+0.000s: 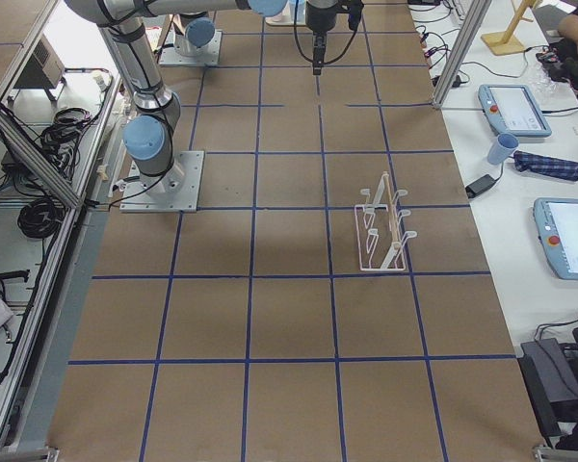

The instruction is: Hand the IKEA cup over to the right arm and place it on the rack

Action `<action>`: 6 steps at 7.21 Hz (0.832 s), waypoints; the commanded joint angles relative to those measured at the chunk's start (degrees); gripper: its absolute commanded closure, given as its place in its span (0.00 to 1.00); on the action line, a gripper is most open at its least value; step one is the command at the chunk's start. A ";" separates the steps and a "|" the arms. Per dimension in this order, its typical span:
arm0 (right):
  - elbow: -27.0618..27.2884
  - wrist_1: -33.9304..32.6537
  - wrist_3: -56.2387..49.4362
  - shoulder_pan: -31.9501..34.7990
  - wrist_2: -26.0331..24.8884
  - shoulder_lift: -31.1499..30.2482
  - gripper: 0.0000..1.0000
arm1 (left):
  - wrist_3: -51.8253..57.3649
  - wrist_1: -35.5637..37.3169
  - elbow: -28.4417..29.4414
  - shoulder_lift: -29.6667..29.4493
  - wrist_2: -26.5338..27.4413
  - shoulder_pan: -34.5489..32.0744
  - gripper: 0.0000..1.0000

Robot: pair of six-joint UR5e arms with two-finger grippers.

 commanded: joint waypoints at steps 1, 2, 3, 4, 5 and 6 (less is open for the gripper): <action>-1.44 4.53 -3.77 -6.40 4.67 -0.02 0.00 | -0.03 -0.13 -4.81 1.21 -21.32 -11.01 1.00; -1.61 6.03 -5.71 -9.04 6.95 -0.03 0.00 | -0.03 -0.04 -5.69 1.48 -27.07 -14.80 1.00; -1.61 8.39 -6.77 -12.11 10.45 0.06 0.00 | -0.03 0.48 -6.83 1.65 -32.87 -18.32 1.00; -1.61 11.72 -7.92 -15.36 13.88 0.06 0.00 | -0.03 2.14 -7.28 1.65 -36.06 -20.70 1.00; -1.61 15.24 -9.58 -18.44 17.57 0.06 0.00 | -0.03 3.03 -8.15 1.04 -38.18 -21.86 1.00; -1.61 19.45 -11.08 -21.26 21.61 0.06 0.00 | -0.03 4.69 -9.99 0.86 -38.90 -22.30 1.00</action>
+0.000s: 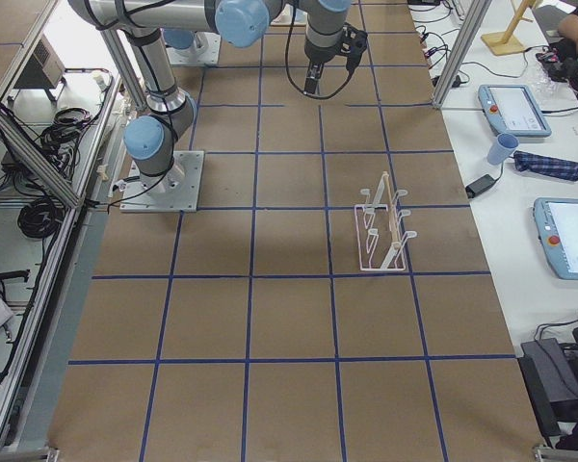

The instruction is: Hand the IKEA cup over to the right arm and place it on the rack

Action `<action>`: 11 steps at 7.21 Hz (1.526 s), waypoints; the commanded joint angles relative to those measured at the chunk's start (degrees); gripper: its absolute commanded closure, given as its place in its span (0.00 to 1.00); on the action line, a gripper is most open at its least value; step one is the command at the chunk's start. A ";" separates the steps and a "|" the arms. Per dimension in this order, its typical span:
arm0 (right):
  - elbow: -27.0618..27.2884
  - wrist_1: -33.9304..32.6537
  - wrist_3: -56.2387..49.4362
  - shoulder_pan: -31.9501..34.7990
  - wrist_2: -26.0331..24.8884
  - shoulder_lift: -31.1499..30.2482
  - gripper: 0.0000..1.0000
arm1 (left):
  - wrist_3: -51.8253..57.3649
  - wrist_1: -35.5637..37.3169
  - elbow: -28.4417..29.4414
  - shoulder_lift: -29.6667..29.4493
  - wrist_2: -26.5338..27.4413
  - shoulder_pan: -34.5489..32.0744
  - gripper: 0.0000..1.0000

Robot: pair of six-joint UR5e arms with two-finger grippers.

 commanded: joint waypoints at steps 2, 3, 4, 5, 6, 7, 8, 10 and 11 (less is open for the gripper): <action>0.08 15.12 -2.70 -5.83 12.59 -0.08 0.00 | -0.18 2.81 -2.23 -1.19 -3.97 -2.51 1.00; 0.43 19.00 -2.61 -5.84 15.50 -0.17 0.00 | -0.44 6.03 -2.31 -1.99 -5.55 -5.39 1.00; 0.52 23.74 -2.00 -5.66 17.96 -0.69 0.00 | -0.44 6.33 -2.31 -2.43 -7.05 -7.16 1.00; 0.87 28.83 -1.74 -5.58 21.56 -2.35 0.00 | -0.44 6.33 -2.40 -2.43 -6.89 -7.35 1.00; 0.96 29.84 -0.69 -5.57 23.42 -2.28 0.00 | -0.35 6.33 -2.57 -2.26 -6.89 -7.53 1.00; 1.31 29.59 0.37 -5.23 25.00 -2.19 0.00 | -0.35 6.42 -2.49 -2.17 -6.89 -7.53 1.00; 1.92 29.59 0.29 -4.87 28.15 -2.02 0.00 | -0.26 6.33 -2.58 -2.34 -6.62 -7.62 1.00; 4.03 29.06 0.38 -0.67 30.38 -1.67 0.00 | -0.26 6.07 -2.58 -2.26 -6.27 -7.97 1.00; 4.91 29.15 0.38 1.26 32.21 -1.40 0.00 | -0.26 6.07 -2.66 -2.26 -6.27 -7.97 1.00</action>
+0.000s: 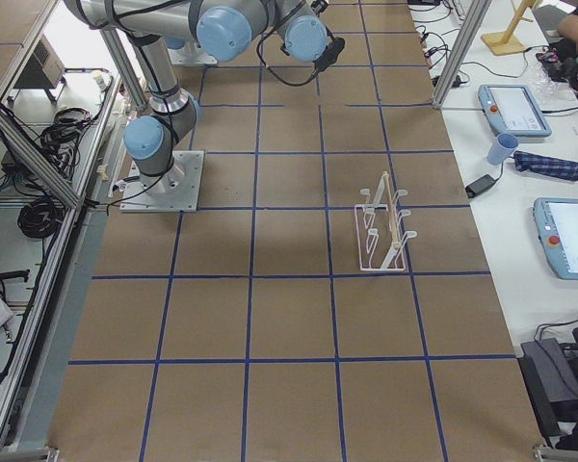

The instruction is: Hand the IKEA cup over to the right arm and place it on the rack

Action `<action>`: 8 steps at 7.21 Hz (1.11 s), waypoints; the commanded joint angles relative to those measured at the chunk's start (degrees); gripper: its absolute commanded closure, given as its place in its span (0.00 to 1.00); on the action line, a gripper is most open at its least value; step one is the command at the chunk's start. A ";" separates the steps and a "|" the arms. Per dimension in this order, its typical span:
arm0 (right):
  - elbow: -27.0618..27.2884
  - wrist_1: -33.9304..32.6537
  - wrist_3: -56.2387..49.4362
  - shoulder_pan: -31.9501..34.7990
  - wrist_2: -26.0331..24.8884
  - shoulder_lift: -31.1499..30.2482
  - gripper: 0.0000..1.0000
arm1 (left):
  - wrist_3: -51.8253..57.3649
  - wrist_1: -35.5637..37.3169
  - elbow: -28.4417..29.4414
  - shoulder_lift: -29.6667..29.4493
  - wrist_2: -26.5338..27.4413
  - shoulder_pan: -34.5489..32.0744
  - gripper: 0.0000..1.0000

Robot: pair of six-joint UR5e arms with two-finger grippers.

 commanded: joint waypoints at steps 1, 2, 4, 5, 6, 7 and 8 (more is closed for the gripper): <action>1.89 0.13 0.04 2.92 1.83 0.43 0.00 | 0.00 -0.01 0.02 0.01 0.07 -0.08 1.00; 2.16 0.39 0.13 3.80 2.01 0.44 0.00 | 0.00 -0.01 0.03 0.01 -0.02 -0.08 1.00; 2.34 0.13 0.13 5.74 4.19 0.52 0.00 | 0.00 0.07 0.03 0.01 -0.02 -0.17 1.00; 2.25 -0.13 0.13 5.74 5.51 0.70 0.00 | 0.00 0.07 0.03 -0.08 -0.02 -0.17 1.00; 2.17 -0.22 0.13 5.91 5.52 1.40 0.00 | 0.00 0.07 0.03 -0.08 -0.02 -0.17 1.00; 2.16 -0.39 0.13 7.39 5.52 1.75 0.00 | 0.00 0.07 0.03 -0.08 -0.11 -0.17 1.00; 2.08 -1.27 0.22 9.93 6.22 2.10 0.00 | 0.00 0.07 0.03 -0.08 -0.19 -0.17 1.00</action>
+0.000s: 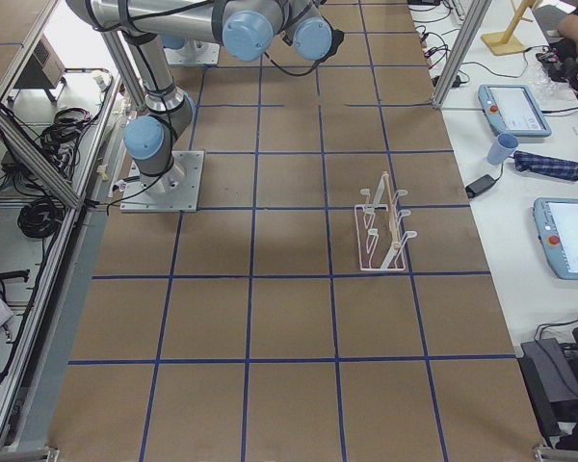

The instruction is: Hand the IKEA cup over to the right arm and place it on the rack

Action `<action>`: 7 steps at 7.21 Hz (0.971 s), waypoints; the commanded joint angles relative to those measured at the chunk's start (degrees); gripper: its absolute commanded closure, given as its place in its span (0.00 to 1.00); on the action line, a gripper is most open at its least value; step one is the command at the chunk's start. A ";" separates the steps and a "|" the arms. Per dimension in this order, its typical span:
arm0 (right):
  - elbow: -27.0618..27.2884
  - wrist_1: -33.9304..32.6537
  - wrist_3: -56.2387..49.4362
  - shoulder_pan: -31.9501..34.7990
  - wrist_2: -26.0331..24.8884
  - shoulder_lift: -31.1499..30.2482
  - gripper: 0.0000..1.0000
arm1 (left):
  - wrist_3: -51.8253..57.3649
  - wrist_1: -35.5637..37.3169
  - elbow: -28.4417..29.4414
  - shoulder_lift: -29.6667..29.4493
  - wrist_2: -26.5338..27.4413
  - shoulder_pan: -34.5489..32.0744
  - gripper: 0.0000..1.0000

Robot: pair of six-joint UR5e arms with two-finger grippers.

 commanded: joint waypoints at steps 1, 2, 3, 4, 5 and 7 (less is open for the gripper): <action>-0.16 -1.16 0.15 3.07 1.89 0.80 0.00 | -0.09 0.09 0.00 -0.01 -0.35 0.00 1.00; -0.25 -1.16 0.32 3.08 1.99 0.80 0.00 | -0.09 0.09 0.00 -0.01 -0.44 0.00 1.00; -0.25 -1.33 0.33 3.25 2.69 0.80 0.00 | 0.00 0.18 0.00 -0.09 -0.44 0.00 1.00; -0.08 -1.94 0.33 3.34 3.22 0.80 0.00 | -0.09 0.18 0.00 -0.09 -0.44 0.00 1.00; 0.01 -2.47 0.33 3.34 3.40 0.89 0.00 | -0.09 0.18 0.00 -0.09 -0.44 0.00 1.00; 0.01 -2.65 0.33 3.34 3.31 1.24 0.00 | -0.09 0.18 0.00 -0.18 -0.44 0.00 1.00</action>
